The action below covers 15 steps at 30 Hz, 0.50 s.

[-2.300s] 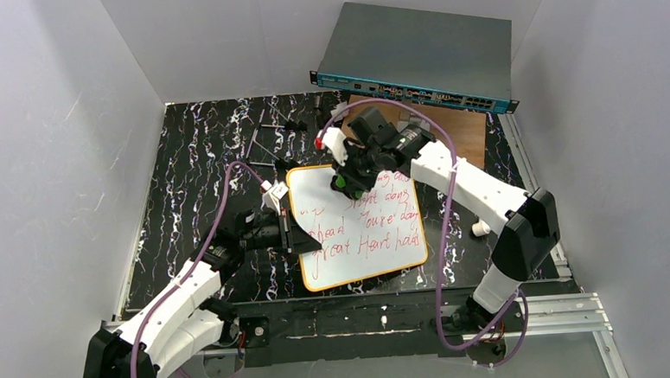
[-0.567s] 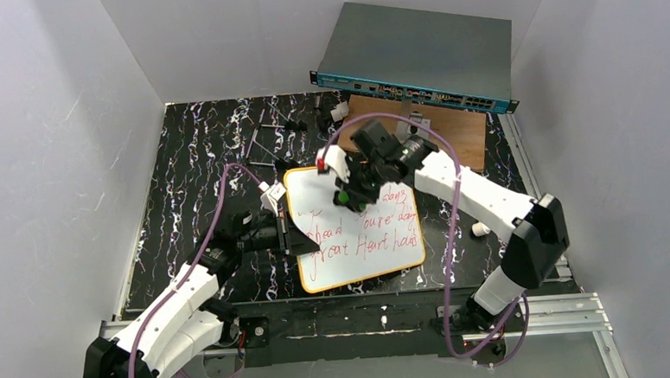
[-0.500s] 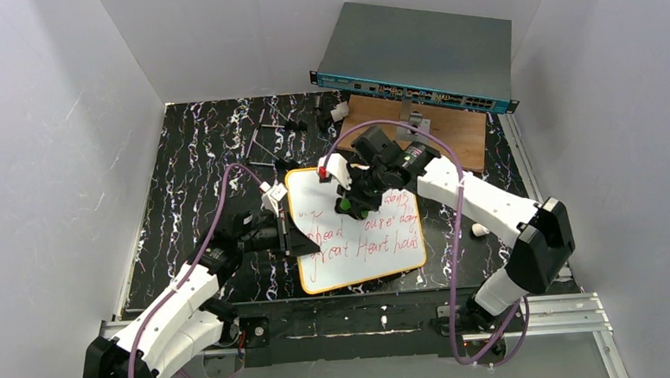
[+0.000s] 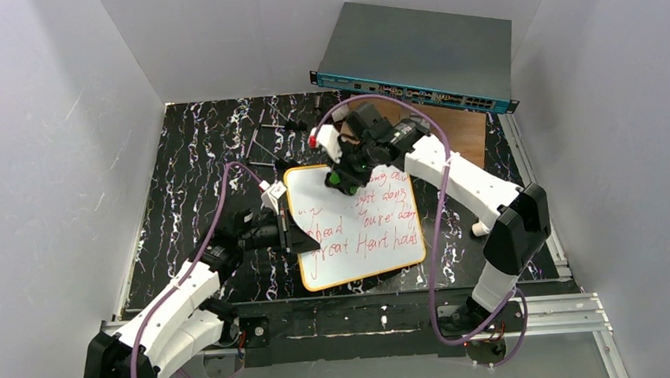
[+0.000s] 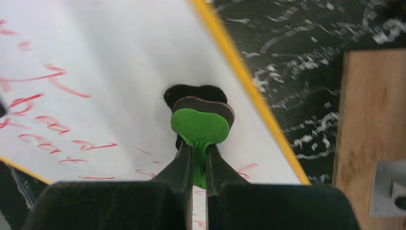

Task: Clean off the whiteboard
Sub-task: Erase the whiteboard at the center of the board.

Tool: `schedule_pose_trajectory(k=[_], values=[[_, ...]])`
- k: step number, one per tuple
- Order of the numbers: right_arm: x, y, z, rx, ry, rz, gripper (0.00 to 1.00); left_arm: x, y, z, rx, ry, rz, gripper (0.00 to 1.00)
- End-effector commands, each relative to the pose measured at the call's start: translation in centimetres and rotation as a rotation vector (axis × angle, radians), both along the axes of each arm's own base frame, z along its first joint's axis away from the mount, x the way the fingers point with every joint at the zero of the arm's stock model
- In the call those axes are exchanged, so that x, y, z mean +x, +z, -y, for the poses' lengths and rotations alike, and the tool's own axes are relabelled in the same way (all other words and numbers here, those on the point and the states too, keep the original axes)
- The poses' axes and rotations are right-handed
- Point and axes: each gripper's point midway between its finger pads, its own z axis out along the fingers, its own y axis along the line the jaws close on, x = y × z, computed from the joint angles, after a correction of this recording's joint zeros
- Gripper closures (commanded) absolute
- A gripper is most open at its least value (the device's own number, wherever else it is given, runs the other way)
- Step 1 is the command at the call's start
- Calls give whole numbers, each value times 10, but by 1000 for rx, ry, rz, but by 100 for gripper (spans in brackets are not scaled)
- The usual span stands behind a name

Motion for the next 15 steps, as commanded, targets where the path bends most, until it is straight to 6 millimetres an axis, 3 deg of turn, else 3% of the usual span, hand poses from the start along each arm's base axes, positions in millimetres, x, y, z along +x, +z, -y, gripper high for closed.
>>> schedule_pose_trajectory(k=[1, 3, 4, 8, 11, 15], values=[[-90, -13, -27, 24, 345, -93, 99, -5, 59, 16, -131, -170, 269, 100], [-96, -26, -21, -1, 336, -88, 99, -5, 60, 15, -131, -168, 274, 100], [-89, -30, -17, -11, 302, -69, 99, -6, 60, 15, -130, -166, 278, 100], [-49, -31, 6, -12, 118, -17, 99, -8, 58, 13, -132, -160, 281, 100], [-8, -21, 22, 8, -48, 40, 99, -9, 59, 13, -134, -161, 286, 100], [17, -10, 21, 37, -148, 59, 99, -7, 61, 15, -137, -171, 285, 100]])
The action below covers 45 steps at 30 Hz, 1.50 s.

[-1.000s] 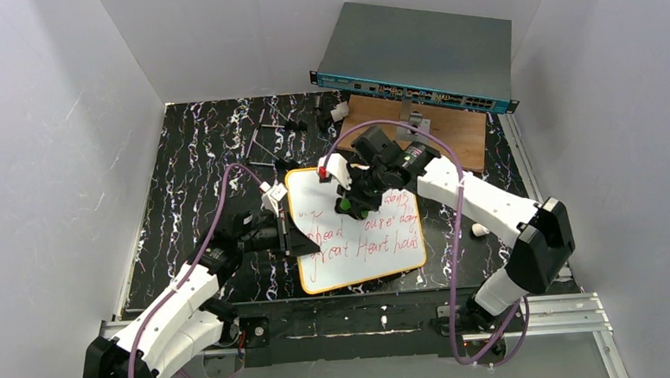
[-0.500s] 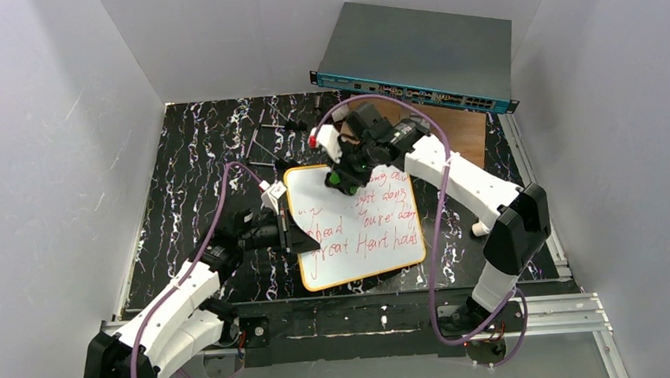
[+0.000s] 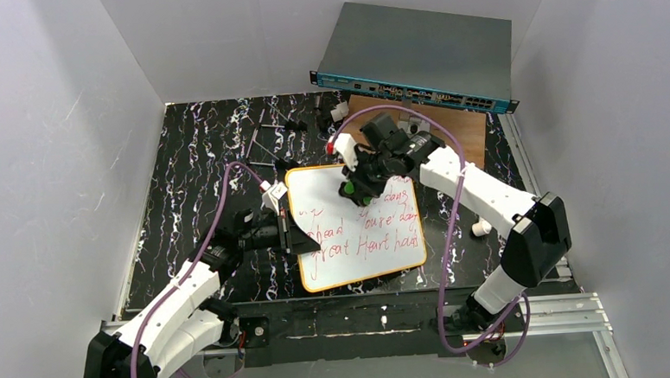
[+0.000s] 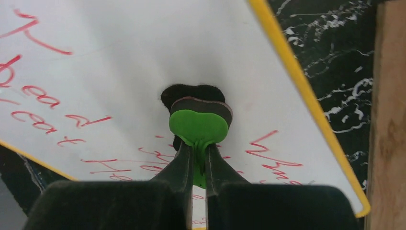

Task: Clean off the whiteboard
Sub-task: Erase the whiteboard at the center of the board.

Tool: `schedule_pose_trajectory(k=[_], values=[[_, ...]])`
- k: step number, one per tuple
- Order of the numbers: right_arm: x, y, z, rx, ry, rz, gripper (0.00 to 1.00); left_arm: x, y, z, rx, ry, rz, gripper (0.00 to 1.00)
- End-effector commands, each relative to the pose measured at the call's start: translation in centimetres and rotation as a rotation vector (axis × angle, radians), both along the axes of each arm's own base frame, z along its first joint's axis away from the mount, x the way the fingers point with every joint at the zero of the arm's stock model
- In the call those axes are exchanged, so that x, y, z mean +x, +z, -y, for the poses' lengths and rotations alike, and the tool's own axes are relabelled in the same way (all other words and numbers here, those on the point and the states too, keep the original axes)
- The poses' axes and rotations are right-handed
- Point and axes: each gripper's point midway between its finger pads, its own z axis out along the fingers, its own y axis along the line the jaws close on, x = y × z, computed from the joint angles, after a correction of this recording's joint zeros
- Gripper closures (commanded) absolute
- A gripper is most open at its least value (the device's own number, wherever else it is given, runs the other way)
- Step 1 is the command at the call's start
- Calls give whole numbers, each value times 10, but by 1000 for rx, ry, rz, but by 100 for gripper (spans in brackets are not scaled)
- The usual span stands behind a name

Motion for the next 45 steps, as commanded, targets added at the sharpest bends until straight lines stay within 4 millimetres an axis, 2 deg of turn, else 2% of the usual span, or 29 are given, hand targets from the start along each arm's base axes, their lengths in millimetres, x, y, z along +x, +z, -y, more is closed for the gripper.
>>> schedule_pose_trajectory(k=[1, 4, 7, 9, 11, 13, 15, 19, 21, 25, 26, 28, 31, 32, 34, 35, 37, 40, 41, 43, 45], values=[[51, 18, -6, 41, -163, 104, 99, -4, 62, 14, -139, -156, 286, 100], [34, 17, -24, 52, -80, 65, 99, -3, 61, 14, -138, -149, 288, 100], [-8, 16, -38, 80, 96, -3, 99, -3, 62, 14, -143, -143, 294, 100], [-36, 13, -38, 86, 208, -38, 99, -4, 62, 14, -145, -144, 294, 100], [-43, 4, -31, 62, 221, -32, 99, -5, 61, 14, -145, -149, 293, 100], [-33, -7, -23, 28, 167, -2, 99, -6, 61, 13, -145, -149, 296, 100], [-10, -11, -13, 9, 69, 44, 99, -6, 61, 13, -147, -152, 296, 100], [50, -1, 7, -3, -206, 141, 99, -8, 61, 12, -149, -154, 296, 100], [70, 7, 9, -2, -282, 179, 99, -9, 61, 12, -149, -155, 296, 100], [74, 16, -7, 18, -280, 151, 99, -9, 61, 13, -151, -161, 290, 100], [69, 17, -13, 24, -244, 132, 99, -9, 61, 13, -150, -161, 289, 100], [44, 19, -27, 55, -120, 68, 99, -8, 61, 13, -149, -160, 291, 100], [-28, 19, -39, 100, 193, -91, 99, -7, 61, 14, -150, -160, 287, 100], [-42, 16, -38, 95, 257, -96, 99, -7, 61, 14, -150, -161, 287, 100], [-49, 5, -33, 74, 261, -83, 99, -7, 62, 14, -151, -162, 285, 100], [-42, 0, -28, 56, 216, -58, 99, -7, 62, 14, -151, -163, 286, 100], [-12, -5, -18, 29, 69, 5, 99, -7, 63, 14, -153, -161, 290, 100], [44, 5, 2, 36, -195, 80, 99, -8, 63, 14, -154, -162, 289, 100], [57, 11, 7, 45, -252, 90, 99, -8, 62, 14, -153, -162, 287, 100], [75, 21, 10, 61, -318, 111, 99, -8, 62, 14, -153, -165, 282, 100], [84, 29, 2, 74, -325, 113, 99, -8, 62, 15, -151, -169, 276, 100]])
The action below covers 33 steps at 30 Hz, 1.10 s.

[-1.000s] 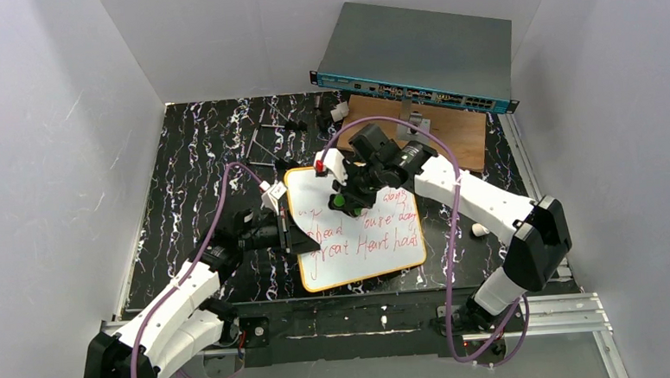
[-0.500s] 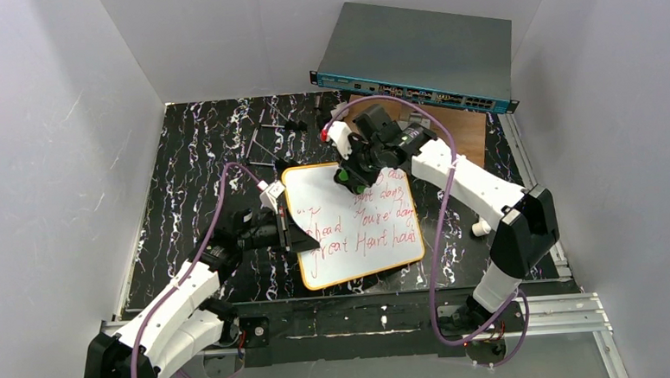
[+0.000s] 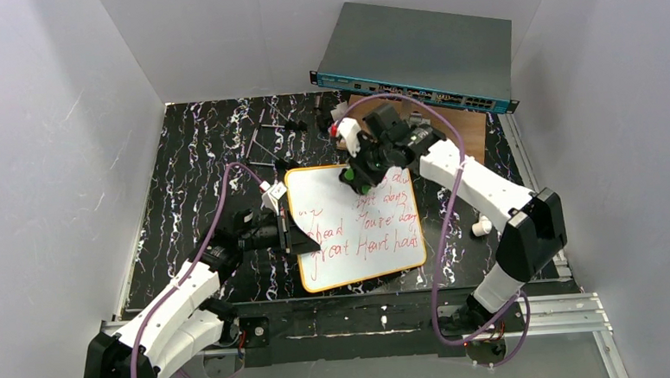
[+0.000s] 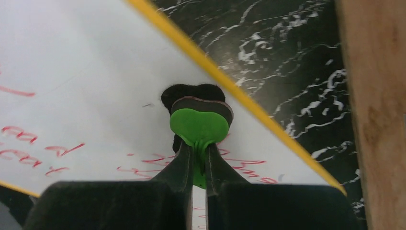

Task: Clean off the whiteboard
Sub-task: Erase the whiteboard at the center of the board.

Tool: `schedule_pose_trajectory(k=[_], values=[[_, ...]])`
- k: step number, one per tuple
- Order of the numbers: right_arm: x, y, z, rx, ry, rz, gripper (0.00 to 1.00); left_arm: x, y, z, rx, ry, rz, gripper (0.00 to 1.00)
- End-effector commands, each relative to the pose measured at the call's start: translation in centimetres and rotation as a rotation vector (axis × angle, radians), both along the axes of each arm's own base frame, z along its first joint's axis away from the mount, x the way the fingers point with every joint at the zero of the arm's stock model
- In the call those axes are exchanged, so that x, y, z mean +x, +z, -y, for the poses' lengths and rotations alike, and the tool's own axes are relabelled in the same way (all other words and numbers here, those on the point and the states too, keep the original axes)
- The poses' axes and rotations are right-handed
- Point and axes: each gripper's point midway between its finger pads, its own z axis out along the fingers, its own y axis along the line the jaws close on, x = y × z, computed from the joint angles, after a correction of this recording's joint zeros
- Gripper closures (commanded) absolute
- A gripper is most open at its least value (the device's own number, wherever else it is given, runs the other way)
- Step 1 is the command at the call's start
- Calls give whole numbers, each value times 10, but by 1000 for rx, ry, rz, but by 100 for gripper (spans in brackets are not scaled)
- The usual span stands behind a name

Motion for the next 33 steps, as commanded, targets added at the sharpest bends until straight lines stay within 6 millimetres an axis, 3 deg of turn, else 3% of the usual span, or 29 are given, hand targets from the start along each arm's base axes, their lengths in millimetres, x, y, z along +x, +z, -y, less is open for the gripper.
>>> schedule_pose_trajectory(k=[1, 6, 9, 14, 16, 17, 20, 23, 26, 30, 33], values=[[64, 25, -3, 31, -190, 113, 99, -7, 61, 15, -145, -171, 285, 100], [66, 35, -21, 58, -142, 57, 99, -6, 57, 15, -129, -172, 270, 100], [29, 40, -41, 118, 27, -44, 99, -4, 54, 15, -118, -167, 264, 100], [-57, 40, -64, 193, 292, -128, 99, 0, 54, 17, -115, -165, 255, 100], [-74, 38, -67, 198, 324, -127, 99, 3, 54, 18, -117, -161, 253, 100], [-73, 35, -67, 192, 299, -118, 99, 4, 54, 19, -115, -158, 252, 100], [-35, 26, -54, 152, 105, -44, 99, 7, 52, 19, -111, -148, 249, 100], [12, 20, -21, 147, -102, -15, 99, 7, 50, 19, -118, -140, 250, 100], [37, 15, 8, 152, -219, 16, 99, 9, 46, 19, -118, -133, 261, 100], [44, 11, 28, 141, -250, 72, 99, 11, 39, 18, -108, -119, 268, 100], [31, 12, 25, 158, -165, 51, 99, 12, 38, 17, -104, -108, 272, 100]])
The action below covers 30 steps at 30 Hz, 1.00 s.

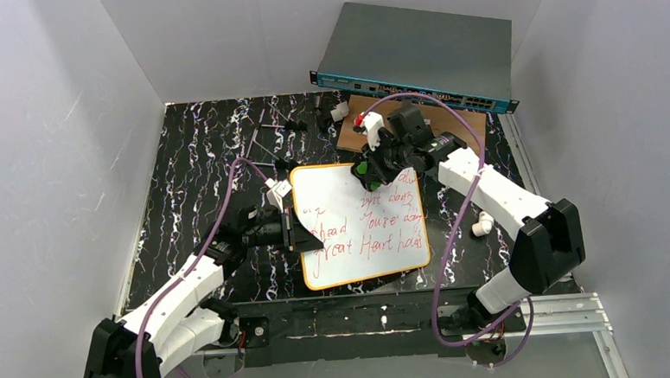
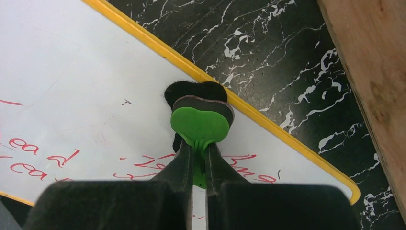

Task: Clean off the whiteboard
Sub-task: Erase the whiteboard at the center of the board.

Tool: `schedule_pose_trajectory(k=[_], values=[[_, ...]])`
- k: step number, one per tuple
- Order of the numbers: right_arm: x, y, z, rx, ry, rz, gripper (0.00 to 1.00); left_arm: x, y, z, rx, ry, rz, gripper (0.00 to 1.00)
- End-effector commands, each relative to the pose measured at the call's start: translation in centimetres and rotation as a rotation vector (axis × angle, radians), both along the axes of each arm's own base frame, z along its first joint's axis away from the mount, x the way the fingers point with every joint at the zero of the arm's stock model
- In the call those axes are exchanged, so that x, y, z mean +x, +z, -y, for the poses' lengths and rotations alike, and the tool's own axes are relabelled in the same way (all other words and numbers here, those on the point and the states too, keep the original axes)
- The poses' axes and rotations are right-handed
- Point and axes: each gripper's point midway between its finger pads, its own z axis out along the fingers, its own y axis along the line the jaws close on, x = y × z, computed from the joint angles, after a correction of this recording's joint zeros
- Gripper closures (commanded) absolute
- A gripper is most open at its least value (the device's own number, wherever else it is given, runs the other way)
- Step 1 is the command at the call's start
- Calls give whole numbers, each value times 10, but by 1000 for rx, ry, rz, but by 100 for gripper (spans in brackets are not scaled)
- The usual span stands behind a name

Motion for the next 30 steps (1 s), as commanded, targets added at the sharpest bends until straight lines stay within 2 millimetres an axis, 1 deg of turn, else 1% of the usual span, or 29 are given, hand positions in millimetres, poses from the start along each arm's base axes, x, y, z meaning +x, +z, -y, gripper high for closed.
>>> schedule_pose_trajectory(k=[1, 3, 5, 10, 13, 16, 19, 20, 21, 24, 26, 27, 28, 30], values=[[-6, 11, -9, 41, 100, 63, 99, 6, 42, 10, -104, -74, 265, 100], [-22, 14, -14, 75, 186, 40, 99, 5, 43, 8, -103, -69, 275, 100], [-32, 17, -17, 101, 234, 25, 99, 5, 42, 8, -104, -64, 278, 100], [-33, 21, -19, 122, 241, 44, 99, 5, 38, 5, -104, -44, 302, 100], [-22, 19, -14, 106, 172, 70, 99, 4, 42, 4, -105, -43, 328, 100], [-5, 12, -9, 80, 84, 87, 99, 1, 39, 2, -101, -47, 316, 100], [0, 7, -9, 71, 60, 80, 99, -1, 35, 1, -95, -39, 309, 100], [-4, 7, -11, 81, 75, 68, 99, -1, 35, 0, -95, -34, 313, 100], [-11, 9, -15, 102, 110, 48, 99, -1, 35, -1, -92, -29, 313, 100], [-52, 24, -34, 203, 313, -23, 99, 0, 36, 0, -97, -24, 315, 100], [-72, 32, -45, 223, 396, -23, 99, 0, 36, 1, -98, -29, 300, 100], [-75, 34, -49, 224, 406, -18, 99, 0, 37, 2, -98, -32, 296, 100], [-73, 35, -51, 218, 393, -13, 99, 0, 38, 3, -98, -35, 295, 100], [-52, 31, -48, 169, 284, 19, 99, 0, 39, 3, -96, -39, 300, 100]])
